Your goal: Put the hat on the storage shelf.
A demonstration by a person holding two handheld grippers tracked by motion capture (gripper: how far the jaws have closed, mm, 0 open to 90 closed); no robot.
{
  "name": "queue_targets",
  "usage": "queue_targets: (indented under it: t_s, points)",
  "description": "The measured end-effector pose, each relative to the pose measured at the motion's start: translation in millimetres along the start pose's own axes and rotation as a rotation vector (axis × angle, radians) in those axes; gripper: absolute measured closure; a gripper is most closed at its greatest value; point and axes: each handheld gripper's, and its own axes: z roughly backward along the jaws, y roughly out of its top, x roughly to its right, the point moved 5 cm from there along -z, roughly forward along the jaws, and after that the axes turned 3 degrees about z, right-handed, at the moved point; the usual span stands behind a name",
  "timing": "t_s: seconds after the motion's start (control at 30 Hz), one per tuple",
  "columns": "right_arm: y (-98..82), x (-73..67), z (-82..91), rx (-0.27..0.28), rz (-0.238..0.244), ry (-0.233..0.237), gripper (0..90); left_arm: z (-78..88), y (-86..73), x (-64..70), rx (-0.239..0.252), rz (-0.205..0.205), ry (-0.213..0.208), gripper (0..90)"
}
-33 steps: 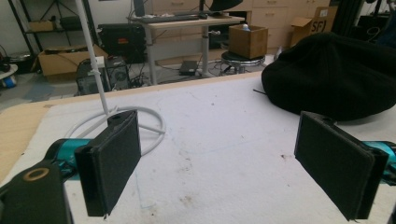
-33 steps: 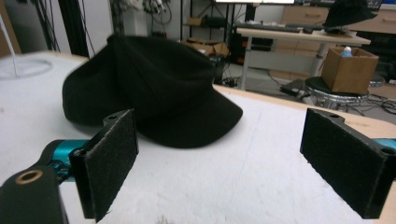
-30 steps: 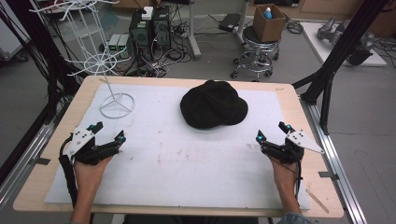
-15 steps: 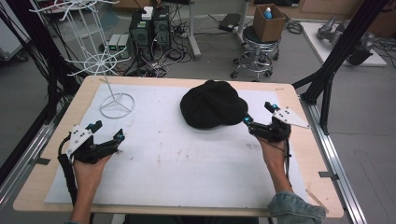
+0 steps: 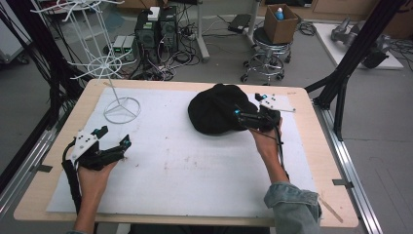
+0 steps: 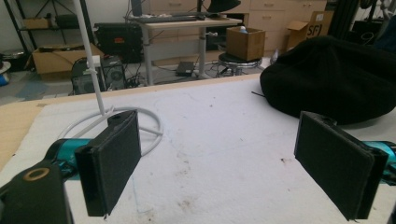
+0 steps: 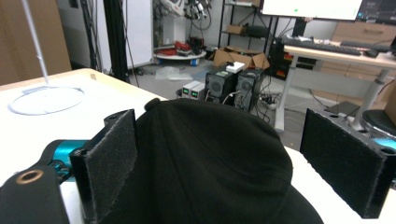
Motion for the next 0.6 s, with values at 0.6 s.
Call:
queue_targets:
  t_s: [0.6]
  points:
    - [-9.9, -28.6, -82.9, -0.142, 0.021, 0.077, 14.1, -0.2, 0.1, -5.9, 0.008, 0.014, 0.003, 15.0]
